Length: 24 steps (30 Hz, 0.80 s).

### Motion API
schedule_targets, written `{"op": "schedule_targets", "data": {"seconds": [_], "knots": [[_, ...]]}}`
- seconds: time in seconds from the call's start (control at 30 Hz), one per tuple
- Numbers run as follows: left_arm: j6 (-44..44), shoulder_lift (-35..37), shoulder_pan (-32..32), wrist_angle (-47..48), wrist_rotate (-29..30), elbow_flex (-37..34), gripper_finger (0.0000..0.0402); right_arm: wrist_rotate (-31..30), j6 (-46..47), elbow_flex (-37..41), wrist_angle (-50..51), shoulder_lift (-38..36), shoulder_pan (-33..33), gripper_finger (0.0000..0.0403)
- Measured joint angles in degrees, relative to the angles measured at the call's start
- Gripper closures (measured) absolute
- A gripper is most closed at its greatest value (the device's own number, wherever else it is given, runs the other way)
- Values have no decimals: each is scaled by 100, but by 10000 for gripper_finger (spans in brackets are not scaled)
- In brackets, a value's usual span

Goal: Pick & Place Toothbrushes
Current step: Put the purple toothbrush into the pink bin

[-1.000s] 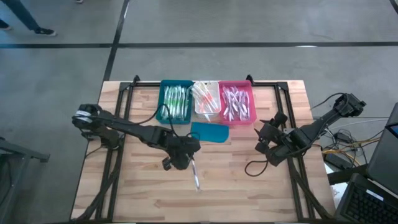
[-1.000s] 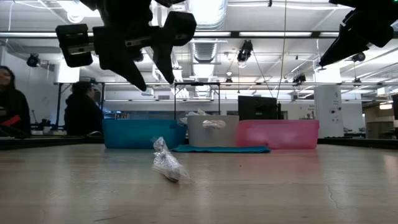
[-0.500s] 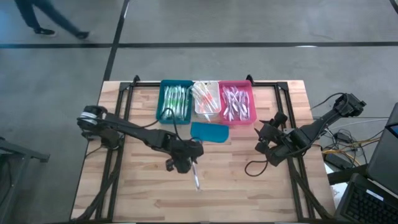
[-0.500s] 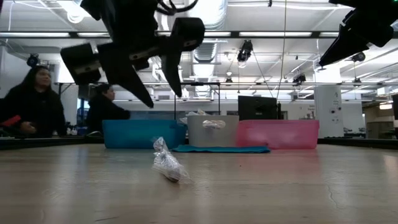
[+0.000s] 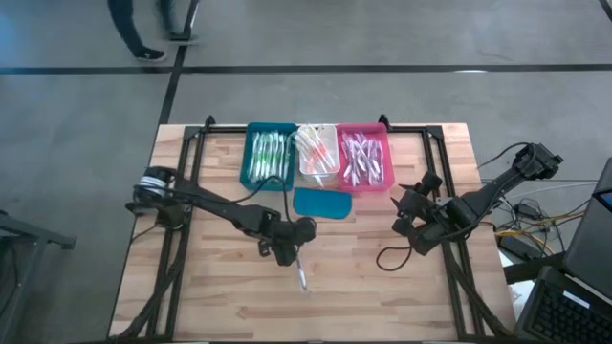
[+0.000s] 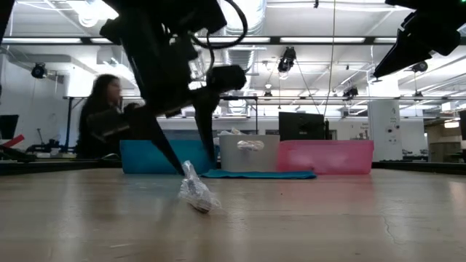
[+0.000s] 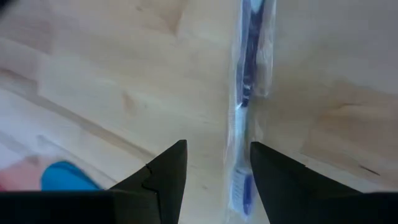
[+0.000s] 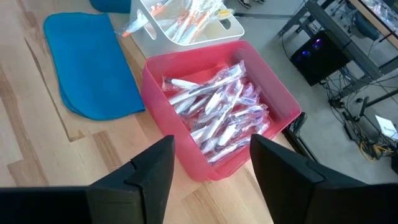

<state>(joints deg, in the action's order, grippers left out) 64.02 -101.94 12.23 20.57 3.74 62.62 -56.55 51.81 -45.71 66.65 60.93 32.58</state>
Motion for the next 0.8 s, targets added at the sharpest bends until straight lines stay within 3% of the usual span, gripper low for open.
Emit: {"op": "schedule_targets", "data": {"seconds": [0.4, 0.8], "knots": [[37, -424, 137, -64, 32, 34, 230, -2, 0, 14, -4, 0, 2, 199], [-121, -458, 160, -86, -232, 105, 359, -2, 0, 19, -9, 0, 2, 222]]}}
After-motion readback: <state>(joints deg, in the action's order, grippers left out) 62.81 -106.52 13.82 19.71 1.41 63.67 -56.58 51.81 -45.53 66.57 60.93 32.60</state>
